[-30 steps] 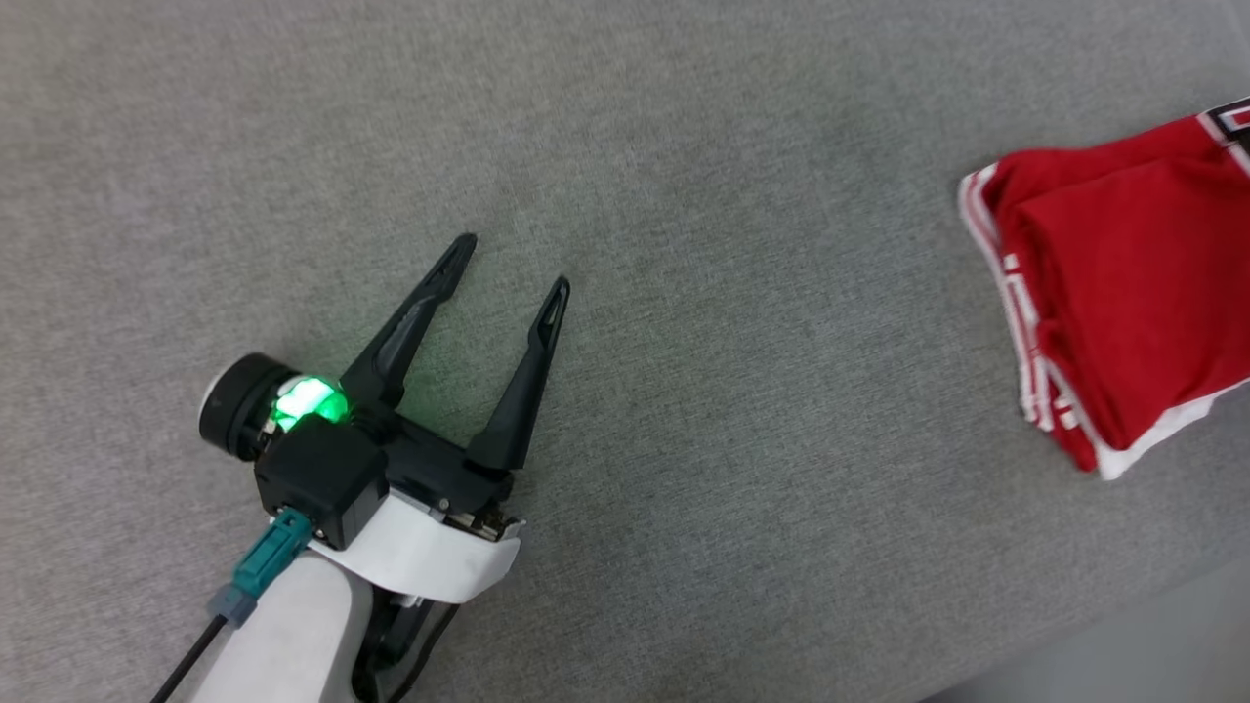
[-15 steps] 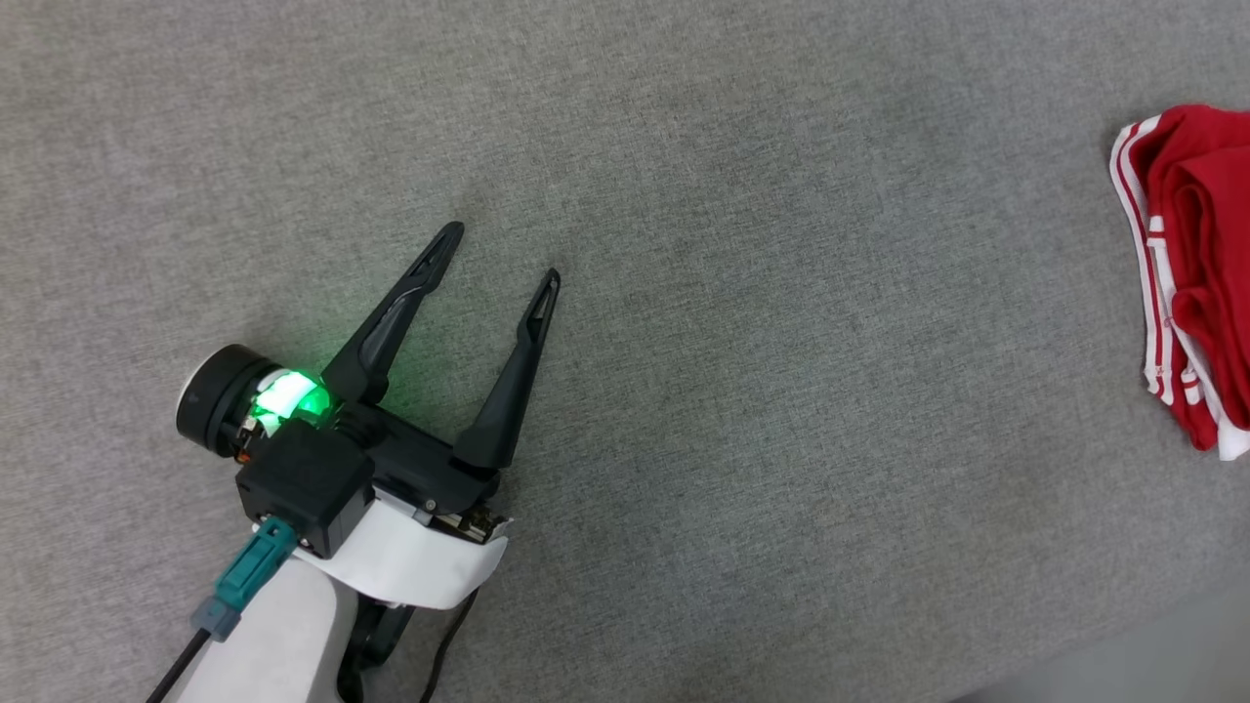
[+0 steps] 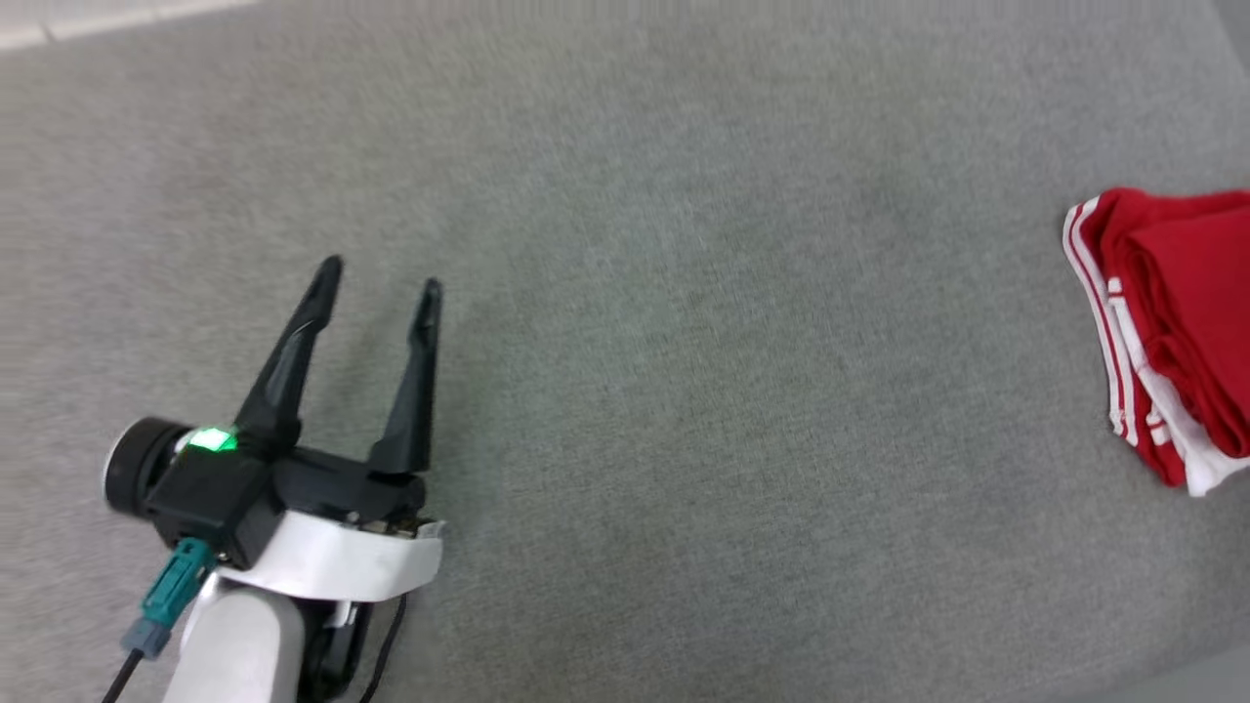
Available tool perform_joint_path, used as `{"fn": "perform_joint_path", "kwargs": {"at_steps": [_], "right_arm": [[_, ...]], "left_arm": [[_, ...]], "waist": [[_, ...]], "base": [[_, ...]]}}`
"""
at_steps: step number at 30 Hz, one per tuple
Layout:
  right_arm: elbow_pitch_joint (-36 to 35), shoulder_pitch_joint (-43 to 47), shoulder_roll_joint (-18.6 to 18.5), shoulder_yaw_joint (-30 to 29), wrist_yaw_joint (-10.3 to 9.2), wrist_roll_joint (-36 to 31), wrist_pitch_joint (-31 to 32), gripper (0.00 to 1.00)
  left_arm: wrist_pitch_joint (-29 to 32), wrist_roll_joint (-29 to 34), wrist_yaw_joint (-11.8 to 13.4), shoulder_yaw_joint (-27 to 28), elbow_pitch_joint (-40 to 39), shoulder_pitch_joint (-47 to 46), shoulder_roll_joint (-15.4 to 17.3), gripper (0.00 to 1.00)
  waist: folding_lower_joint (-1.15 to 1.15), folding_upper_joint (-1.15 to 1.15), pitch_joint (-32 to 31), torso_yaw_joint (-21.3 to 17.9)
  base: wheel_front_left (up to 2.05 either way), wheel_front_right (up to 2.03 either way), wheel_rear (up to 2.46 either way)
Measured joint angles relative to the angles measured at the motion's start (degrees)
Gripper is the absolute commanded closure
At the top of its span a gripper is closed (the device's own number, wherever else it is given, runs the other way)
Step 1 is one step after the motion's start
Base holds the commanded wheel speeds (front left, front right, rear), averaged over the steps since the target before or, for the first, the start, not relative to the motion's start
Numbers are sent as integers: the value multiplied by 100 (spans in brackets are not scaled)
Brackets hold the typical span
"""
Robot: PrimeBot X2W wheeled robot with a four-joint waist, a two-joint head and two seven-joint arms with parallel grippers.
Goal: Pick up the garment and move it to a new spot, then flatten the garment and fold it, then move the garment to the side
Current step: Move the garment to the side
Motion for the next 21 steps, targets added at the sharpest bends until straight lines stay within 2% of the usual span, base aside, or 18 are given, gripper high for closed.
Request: {"fn": "perform_joint_path", "kwargs": {"at_steps": [5, 6, 9, 14, 21], "right_arm": [[-1177, 489, 584, -245, 0, 419, -73, 0], [-1881, 910, 979, -256, -1, 643, -121, 0], [-2427, 1340, 1326, -132, -1, 826, -278, 0], [-2804, 2042, 1952, -67, -2, 1088, -675, 0], [-2746, 2816, 2697, 79, -2, 1110, -1039, 0]], "left_arm": [[1, 98, 142, 466, 40, 355, -196, 0], [1, 123, 144, 681, 67, 578, -266, 0], [1, 199, 171, 839, 135, 748, -325, 0], [1, 290, 207, 936, 302, 959, -490, 0], [1, 378, 178, 1003, 533, 1239, -602, 0]], "waist": [[0, 0, -559, 225], [0, 0, -855, 390], [-1, 0, -1119, 566], [-1, 0, -1458, 873], [-1, 0, -1822, 1160]], "base": [[0, 0, 0], [0, 0, 0], [0, 0, 0], [0, 0, 0], [0, 0, 0]]}}
